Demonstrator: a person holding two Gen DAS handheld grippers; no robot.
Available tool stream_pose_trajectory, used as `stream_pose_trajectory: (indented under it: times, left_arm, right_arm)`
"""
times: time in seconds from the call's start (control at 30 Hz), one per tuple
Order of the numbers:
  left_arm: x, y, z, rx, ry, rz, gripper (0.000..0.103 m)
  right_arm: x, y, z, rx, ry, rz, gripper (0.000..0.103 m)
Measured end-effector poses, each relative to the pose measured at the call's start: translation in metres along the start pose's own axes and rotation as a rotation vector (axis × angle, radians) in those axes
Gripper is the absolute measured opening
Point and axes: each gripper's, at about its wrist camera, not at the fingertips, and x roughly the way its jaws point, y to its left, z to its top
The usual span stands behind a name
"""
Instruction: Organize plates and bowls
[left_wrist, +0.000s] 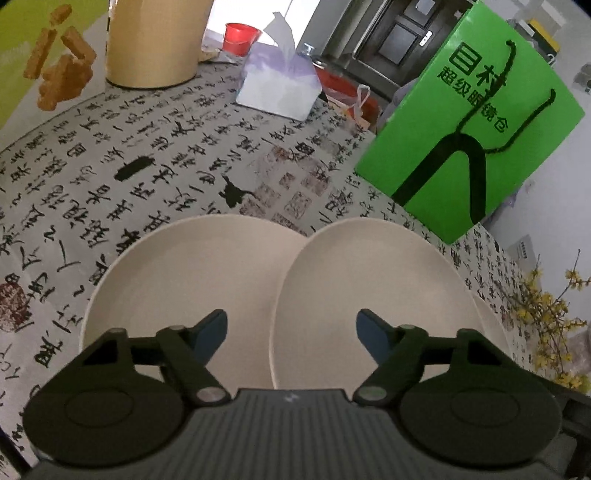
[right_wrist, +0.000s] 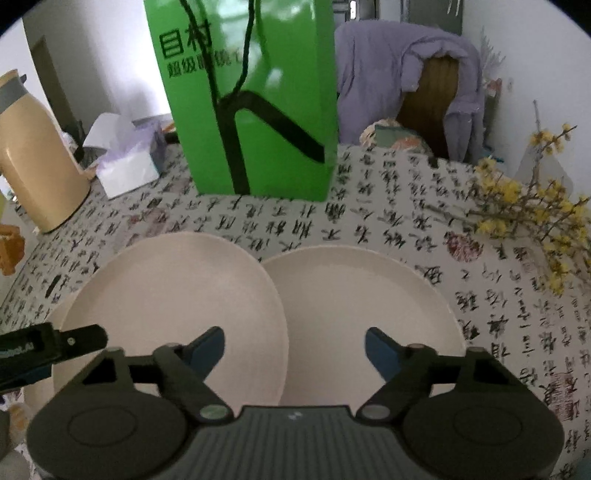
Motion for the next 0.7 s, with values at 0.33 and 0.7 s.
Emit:
stream_pose_trajectory:
  times: [0.33, 0.7]
  left_arm:
    - [0.0059, -0.0033, -0.0025, 0.018, -0.002, 0.004, 0.053]
    - [0.0013, -0.0066, -0.0032, 0.043, -0.037, -0.001, 0.029]
  right_arm:
    - [0.0077, -0.0013, -0.0017, 0.015, 0.026, 0.058, 0.040]
    - [0.0058, 0.0013, -0.0019, 0.013, 0.014, 0.073, 0.021]
